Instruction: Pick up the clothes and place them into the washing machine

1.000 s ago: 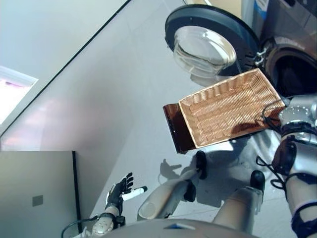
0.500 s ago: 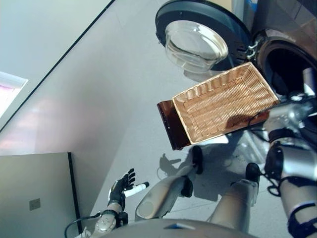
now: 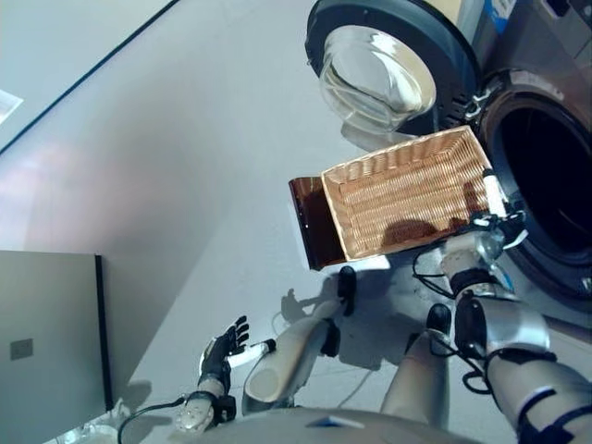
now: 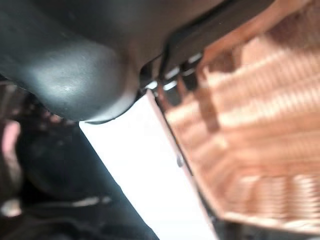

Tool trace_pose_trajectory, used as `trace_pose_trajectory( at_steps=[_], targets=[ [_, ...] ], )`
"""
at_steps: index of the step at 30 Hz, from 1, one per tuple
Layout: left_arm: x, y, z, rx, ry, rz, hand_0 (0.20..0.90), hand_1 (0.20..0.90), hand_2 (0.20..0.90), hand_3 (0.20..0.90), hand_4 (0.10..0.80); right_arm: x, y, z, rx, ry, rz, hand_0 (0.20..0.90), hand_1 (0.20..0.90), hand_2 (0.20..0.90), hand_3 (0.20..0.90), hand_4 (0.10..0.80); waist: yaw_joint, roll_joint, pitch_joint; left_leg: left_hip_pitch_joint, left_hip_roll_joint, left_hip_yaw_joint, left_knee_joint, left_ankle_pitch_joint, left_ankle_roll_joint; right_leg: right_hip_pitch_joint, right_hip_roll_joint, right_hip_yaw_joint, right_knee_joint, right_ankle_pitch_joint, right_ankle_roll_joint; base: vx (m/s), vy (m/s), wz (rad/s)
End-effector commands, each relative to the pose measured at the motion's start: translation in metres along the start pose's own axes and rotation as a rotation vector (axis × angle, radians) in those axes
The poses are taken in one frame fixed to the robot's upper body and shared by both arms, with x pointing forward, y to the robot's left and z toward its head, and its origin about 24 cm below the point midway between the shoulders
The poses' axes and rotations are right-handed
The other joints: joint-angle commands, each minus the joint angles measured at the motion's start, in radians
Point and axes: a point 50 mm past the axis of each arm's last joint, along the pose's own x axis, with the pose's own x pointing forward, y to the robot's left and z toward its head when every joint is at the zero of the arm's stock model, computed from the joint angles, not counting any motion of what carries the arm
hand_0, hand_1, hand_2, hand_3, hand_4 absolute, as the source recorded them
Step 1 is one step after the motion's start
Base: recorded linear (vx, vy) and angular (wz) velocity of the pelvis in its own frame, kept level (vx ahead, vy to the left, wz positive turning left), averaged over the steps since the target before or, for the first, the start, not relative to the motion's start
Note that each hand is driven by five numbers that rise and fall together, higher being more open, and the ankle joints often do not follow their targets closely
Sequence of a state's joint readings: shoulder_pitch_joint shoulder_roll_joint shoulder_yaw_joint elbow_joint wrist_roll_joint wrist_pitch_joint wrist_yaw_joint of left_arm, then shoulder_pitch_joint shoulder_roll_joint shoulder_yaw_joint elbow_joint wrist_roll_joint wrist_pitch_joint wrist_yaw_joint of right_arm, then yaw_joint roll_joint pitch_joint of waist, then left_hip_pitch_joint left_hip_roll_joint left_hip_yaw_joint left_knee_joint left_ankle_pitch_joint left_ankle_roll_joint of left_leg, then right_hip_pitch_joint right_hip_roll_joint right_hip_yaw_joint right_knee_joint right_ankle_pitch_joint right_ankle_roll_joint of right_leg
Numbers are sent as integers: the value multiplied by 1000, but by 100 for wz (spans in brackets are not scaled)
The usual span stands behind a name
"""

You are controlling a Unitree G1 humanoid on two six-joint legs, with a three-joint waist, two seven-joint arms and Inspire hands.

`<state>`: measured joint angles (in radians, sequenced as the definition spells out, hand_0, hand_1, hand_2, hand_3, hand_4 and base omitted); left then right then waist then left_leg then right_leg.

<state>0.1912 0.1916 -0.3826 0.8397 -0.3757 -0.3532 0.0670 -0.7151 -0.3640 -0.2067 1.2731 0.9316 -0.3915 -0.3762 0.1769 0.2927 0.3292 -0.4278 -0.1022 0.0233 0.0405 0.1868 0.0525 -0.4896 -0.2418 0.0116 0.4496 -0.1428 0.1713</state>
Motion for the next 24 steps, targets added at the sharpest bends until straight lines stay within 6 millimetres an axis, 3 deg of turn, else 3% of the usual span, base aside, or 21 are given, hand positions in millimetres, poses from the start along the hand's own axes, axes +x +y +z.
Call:
trace_pose_trajectory(
  at_steps=[1, 5, 6, 7, 9, 13, 18, 21, 22, 24],
  targets=[
    [5, 23, 6, 50, -5, 92, 900, 900, 900, 900, 800, 1, -6, 6, -53, -69, 88, 900, 900, 900, 900, 800, 15, -49, -39, -34, 7, 8, 136, -118, -53, 67, 20, -52, -199, 178, -91, 75, -45, 8],
    [6, 31, 0, 47, 37, 136, 900, 900, 900, 900, 800, -10, -38, -32, -147, 26, 94, 900, 900, 900, 900, 800, 4, -117, -54, 0, 20, -1, 129, -115, -55, 117, 30, -69, -229, 189, -90, 56, -48, 10],
    [6, 31, 0, 47, 36, 137, 900, 900, 900, 900, 800, -10, -38, -32, -147, 26, 94, 900, 900, 900, 900, 800, 4, -116, -55, 0, 20, -1, 127, -113, -55, 118, 30, -69, -231, 191, -90, 90, -66, 1],
    [6, 31, -5, 45, 66, 145, 900, 900, 900, 900, 800, -17, -61, -50, -227, 87, 85, 900, 900, 900, 900, 800, 0, -149, -69, 29, 27, -6, 117, -116, -57, 150, 35, -78, -247, 191, -87, 120, -71, 2],
    [3, 36, -11, 33, 95, 178, 900, 900, 900, 900, 800, -30, -89, -72, -292, 150, 81, 900, 900, 900, 900, 800, -16, -186, -86, 63, 35, -8, 104, -118, -59, 187, 42, -88, -270, 193, -85, 155, -90, 7],
    [-1, 47, -23, 32, 173, 226, 900, 900, 900, 900, 800, -52, -150, -97, -446, 277, 31, 900, 900, 900, 900, 800, -45, -245, -140, 132, 50, -12, 76, -122, -62, 254, 58, -105, -304, 189, -84, 138, -90, -3],
    [-14, 61, -44, 37, 280, 270, 900, 900, 900, 900, 800, -81, -223, -111, -709, 449, -24, 900, 900, 900, 900, 800, -75, -284, -228, 228, 67, 3, 39, -136, -67, 340, 76, -115, -357, 190, -80, 121, -79, -8],
    [-22, 65, -53, 32, 321, 279, 900, 900, 900, 900, 800, -97, -252, -113, -839, 529, -23, 900, 900, 900, 900, 800, -87, -297, -275, 277, 77, 17, 29, -148, -67, 377, 86, -102, -377, 191, -78, 80, -66, -17],
    [-23, 65, -54, 32, 322, 279, 900, 900, 900, 900, 800, -97, -252, -113, -840, 529, -24, 900, 900, 900, 900, 800, -86, -297, -275, 280, 78, 17, 28, -148, -67, 380, 86, -101, -378, 192, -78, 66, -62, -21],
    [-30, 66, -64, 69, 380, 259, 900, 900, 900, 900, 800, -113, -277, -116, -1026, 618, 4, 900, 900, 900, 900, 800, -96, -304, -316, 327, 86, 33, 17, -155, -68, 415, 94, -89, -390, 191, -75, 53, -77, -25]
  ],
)
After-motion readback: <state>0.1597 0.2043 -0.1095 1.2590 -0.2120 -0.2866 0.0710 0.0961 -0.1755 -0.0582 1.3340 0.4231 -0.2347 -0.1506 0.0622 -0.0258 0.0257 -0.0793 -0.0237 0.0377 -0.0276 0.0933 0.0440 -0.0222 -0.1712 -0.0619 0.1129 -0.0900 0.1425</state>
